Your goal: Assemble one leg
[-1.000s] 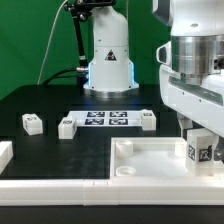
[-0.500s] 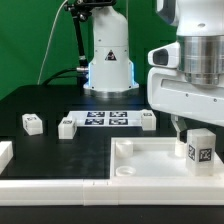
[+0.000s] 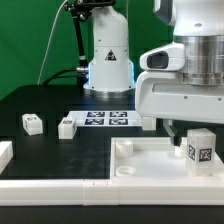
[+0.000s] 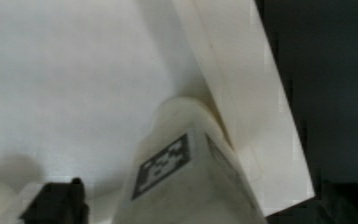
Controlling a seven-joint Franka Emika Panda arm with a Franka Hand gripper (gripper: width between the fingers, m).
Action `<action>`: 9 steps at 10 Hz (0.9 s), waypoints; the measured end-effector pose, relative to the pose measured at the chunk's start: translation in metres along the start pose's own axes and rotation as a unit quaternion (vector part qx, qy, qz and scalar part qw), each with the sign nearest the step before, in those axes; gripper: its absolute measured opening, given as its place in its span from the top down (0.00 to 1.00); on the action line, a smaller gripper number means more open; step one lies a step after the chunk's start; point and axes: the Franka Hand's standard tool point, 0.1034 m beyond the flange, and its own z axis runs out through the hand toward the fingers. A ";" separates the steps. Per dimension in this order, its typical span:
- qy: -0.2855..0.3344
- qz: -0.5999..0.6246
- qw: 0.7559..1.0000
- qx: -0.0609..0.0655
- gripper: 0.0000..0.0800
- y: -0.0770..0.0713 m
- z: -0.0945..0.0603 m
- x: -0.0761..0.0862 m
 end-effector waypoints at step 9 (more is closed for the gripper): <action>0.004 -0.216 0.976 -0.018 0.64 0.008 -0.001 0.004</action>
Offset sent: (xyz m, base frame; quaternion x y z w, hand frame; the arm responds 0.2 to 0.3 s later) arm 0.0035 0.0000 0.0052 -0.0115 0.0017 -0.1573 0.9875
